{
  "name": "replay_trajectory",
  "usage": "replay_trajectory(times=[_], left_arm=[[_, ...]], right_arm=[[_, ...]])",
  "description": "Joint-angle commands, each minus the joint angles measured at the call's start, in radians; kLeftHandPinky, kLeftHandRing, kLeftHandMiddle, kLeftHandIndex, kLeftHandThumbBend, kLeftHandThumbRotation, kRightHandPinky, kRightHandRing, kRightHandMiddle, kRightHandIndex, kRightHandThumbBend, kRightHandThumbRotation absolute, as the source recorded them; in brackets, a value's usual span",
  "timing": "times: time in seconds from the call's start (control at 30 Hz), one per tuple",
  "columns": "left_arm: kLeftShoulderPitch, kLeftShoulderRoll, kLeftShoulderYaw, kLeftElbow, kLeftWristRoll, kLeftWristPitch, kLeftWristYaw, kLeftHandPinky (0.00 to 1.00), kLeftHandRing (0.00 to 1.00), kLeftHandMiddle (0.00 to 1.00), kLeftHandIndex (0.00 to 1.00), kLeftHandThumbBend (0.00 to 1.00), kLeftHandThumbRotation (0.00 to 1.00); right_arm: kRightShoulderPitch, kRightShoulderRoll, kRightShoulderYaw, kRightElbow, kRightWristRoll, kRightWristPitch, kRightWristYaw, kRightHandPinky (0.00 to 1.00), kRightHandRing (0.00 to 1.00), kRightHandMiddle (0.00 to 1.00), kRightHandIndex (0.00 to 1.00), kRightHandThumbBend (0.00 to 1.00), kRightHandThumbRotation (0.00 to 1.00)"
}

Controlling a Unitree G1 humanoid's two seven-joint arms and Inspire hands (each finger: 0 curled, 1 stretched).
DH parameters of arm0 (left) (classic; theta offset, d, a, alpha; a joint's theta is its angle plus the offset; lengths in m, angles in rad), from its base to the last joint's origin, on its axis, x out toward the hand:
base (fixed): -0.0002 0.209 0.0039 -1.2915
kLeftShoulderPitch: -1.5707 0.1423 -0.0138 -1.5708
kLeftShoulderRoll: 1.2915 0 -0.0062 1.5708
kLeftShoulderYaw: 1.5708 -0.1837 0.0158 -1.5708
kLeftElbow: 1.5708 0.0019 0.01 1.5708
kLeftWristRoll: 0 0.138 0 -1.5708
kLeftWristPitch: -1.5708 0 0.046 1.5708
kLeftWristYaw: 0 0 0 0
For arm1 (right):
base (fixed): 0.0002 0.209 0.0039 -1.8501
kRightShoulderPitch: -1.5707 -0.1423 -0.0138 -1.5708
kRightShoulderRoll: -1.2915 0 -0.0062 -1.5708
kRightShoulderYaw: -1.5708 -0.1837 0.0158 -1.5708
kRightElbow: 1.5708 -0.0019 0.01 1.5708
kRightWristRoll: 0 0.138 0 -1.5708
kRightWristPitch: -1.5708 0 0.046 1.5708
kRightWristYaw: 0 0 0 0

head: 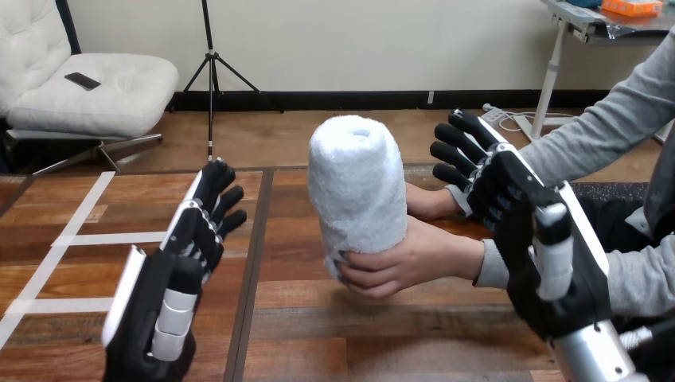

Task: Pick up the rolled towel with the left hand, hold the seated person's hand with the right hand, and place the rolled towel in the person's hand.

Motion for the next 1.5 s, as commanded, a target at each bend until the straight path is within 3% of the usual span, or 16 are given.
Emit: replay_trajectory(times=[0.0,0.7,1.47], left_arm=[[-0.007,-0.011,-0.014,-0.085,0.004,-0.031,0.013,0.86,0.92,0.94,0.93,0.84,1.0],[0.0,-0.002,-0.052,-0.122,-0.028,-0.054,0.006,0.79,0.91,0.91,0.9,0.76,1.0],[-0.003,-0.004,-0.075,-0.107,-0.016,-0.049,0.023,0.79,0.89,0.89,0.87,0.77,0.99]], right_arm=[[0.009,0.029,0.01,-0.063,0.022,-0.015,0.009,0.85,0.9,0.9,0.9,1.0,1.0],[0.109,0.059,0.045,-0.112,0.075,-0.032,0.088,0.9,0.93,0.92,0.93,1.0,1.0],[0.101,0.063,0.041,-0.075,0.077,-0.018,0.113,0.99,0.96,0.93,0.92,1.0,1.0]])
